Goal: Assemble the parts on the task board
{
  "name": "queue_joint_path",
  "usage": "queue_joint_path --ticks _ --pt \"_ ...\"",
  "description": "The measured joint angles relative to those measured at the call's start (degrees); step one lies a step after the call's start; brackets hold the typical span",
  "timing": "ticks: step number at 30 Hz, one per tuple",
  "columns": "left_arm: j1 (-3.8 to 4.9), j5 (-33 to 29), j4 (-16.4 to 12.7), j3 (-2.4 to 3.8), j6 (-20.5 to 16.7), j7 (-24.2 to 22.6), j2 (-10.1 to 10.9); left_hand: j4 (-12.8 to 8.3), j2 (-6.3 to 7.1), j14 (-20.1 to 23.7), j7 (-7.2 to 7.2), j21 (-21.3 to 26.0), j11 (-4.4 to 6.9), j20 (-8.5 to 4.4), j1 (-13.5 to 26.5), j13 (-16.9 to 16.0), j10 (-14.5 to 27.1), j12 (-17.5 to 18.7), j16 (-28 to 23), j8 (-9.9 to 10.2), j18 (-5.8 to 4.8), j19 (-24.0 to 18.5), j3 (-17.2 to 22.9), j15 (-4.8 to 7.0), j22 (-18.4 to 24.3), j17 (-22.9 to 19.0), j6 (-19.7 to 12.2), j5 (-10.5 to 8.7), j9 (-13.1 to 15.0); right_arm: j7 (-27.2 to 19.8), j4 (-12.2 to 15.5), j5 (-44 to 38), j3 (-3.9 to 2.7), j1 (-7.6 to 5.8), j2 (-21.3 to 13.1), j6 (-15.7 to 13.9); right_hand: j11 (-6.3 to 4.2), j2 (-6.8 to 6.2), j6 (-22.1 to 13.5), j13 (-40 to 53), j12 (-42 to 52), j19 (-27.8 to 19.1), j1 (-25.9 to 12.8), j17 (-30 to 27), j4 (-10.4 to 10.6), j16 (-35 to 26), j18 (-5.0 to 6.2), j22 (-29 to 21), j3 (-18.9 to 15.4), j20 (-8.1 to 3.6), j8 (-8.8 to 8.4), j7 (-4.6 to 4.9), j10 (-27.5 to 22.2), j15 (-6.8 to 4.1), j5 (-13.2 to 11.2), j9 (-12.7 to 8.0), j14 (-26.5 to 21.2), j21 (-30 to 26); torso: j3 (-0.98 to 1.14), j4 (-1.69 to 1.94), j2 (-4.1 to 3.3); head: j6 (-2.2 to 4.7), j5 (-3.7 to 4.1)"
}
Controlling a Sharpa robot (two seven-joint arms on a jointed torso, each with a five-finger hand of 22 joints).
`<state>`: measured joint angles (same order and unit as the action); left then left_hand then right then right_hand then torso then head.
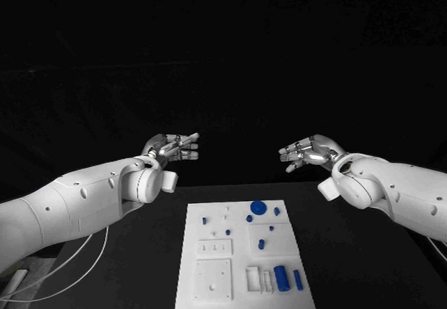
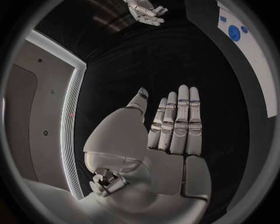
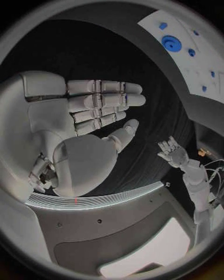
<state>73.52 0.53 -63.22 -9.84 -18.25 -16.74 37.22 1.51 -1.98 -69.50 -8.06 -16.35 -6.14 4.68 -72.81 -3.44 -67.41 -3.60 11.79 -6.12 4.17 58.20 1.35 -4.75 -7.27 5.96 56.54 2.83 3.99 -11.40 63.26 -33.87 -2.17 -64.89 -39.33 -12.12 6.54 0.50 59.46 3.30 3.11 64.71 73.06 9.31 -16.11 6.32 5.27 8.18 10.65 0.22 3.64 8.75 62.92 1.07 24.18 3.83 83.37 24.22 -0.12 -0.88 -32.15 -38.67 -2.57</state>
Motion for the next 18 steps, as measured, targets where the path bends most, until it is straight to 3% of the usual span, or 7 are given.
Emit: queue_joint_path --ticks 1,3,5,9,13,16,18 --pt "0.00 0.3 -1.2 0.00 0.2 0.0 0.7 -0.3 -0.14 -1.2 0.09 -0.6 0.19 -0.72 -0.1 0.0 -0.4 0.0 0.7 0.6 -0.65 0.7 -0.3 0.45 -0.2 0.4 0.5 0.00 0.0 0.1 0.1 -2.4 -0.01 0.13 0.2 0.0 -0.17 0.01 0.4 0.0 0.0 1.0 0.0 1.0 0.0 0.6 0.00 0.6 -0.5 -0.42 0.00 -0.16 0.3 -0.34 -0.1 0.0 0.4 1.0 0.01 -0.03 -0.03 -0.25 -0.01" --pt "0.00 0.7 -3.1 0.00 0.4 -0.1 1.9 -1.0 -0.31 -2.9 0.08 -1.9 0.32 -1.94 -0.3 0.0 -0.6 0.0 2.2 1.5 -0.65 1.9 -0.6 1.18 -0.8 1.2 0.7 0.00 0.0 0.3 0.2 -6.0 -0.02 0.34 0.6 0.1 -0.51 -0.22 0.7 0.0 0.0 2.6 0.2 5.4 -0.1 5.2 -0.02 2.2 -2.0 -1.26 0.00 -0.47 0.7 -0.79 -0.6 0.0 0.8 3.7 -0.04 -0.10 -0.15 -0.79 -0.02" --pt "0.00 1.1 -5.3 0.00 0.6 -0.1 3.1 -1.5 -0.31 -3.2 0.08 -2.5 0.15 -2.23 -0.3 0.0 -0.1 0.0 3.0 2.1 -0.65 2.2 -0.9 1.47 -1.1 1.8 0.7 0.00 0.0 0.9 0.4 -10.4 -0.03 0.60 0.9 0.2 -0.51 -0.22 0.7 0.0 0.0 2.7 0.2 9.3 -0.2 7.2 0.05 3.8 -2.8 -1.34 0.00 -0.47 0.7 -0.90 -0.3 0.0 0.7 5.8 -0.04 -0.16 -0.36 -1.16 -0.03" --pt "0.06 1.8 -9.0 0.02 1.2 -0.1 5.3 -2.9 -0.75 -2.8 -0.54 -3.6 -0.61 -2.45 -0.8 0.0 2.8 0.0 3.9 2.2 -0.65 2.0 -1.4 1.11 -1.7 2.7 0.1 0.00 0.0 2.6 1.0 -18.9 -0.02 0.95 1.5 0.3 -0.93 -1.23 1.2 0.0 0.0 3.1 1.3 15.3 -0.3 12.3 1.72 6.9 -3.1 -1.41 0.00 -0.56 1.1 -1.31 1.0 0.0 0.7 9.9 0.04 -0.24 -1.05 -1.81 0.07" --pt "0.12 2.4 -11.7 0.05 1.8 -0.1 7.0 -3.9 -1.05 -2.4 -0.74 -5.2 -0.67 -2.33 -1.1 0.0 3.2 0.0 5.3 2.2 -0.65 1.5 -1.9 1.14 -2.4 3.7 -0.1 0.00 0.0 4.9 2.0 -27.3 -0.02 1.34 2.0 0.4 -0.81 -1.87 1.4 0.0 0.0 3.3 1.3 20.6 -0.4 18.5 2.76 10.6 0.0 -1.54 0.00 -0.76 1.4 -1.50 1.0 0.0 0.7 14.4 0.25 -0.24 -2.01 -2.22 -0.16" --pt "0.13 2.7 -13.2 0.05 2.3 -0.2 7.7 -4.5 -1.34 -2.4 -0.74 -6.3 -0.72 -2.54 -0.8 0.0 3.4 0.0 5.7 2.2 -0.65 1.3 -2.1 1.14 -2.8 4.2 -0.2 0.00 0.0 7.0 2.6 -33.1 -0.01 1.63 2.2 0.4 -0.82 -2.93 1.4 0.0 0.0 2.2 0.2 24.7 -0.3 22.9 4.05 14.4 4.1 -0.75 0.00 -0.77 1.4 -1.50 -0.1 0.0 0.7 17.9 0.42 -0.14 -2.59 -2.47 -0.31" --pt "0.13 2.8 -13.8 0.05 2.6 -0.2 7.9 -4.5 -1.34 -2.4 -0.74 -6.3 -0.72 -2.64 -0.8 0.0 3.3 0.0 5.7 2.2 -0.65 1.2 -2.1 1.14 -2.9 4.2 -0.1 0.00 0.0 8.3 2.9 -36.7 -0.01 1.85 2.3 0.3 -0.63 -3.31 1.4 0.0 0.0 2.2 0.6 25.4 -0.2 24.0 4.08 15.2 4.9 -0.75 0.00 -0.77 0.6 -1.50 -0.7 0.0 0.7 18.5 0.53 -0.03 -3.00 -2.61 -0.40"
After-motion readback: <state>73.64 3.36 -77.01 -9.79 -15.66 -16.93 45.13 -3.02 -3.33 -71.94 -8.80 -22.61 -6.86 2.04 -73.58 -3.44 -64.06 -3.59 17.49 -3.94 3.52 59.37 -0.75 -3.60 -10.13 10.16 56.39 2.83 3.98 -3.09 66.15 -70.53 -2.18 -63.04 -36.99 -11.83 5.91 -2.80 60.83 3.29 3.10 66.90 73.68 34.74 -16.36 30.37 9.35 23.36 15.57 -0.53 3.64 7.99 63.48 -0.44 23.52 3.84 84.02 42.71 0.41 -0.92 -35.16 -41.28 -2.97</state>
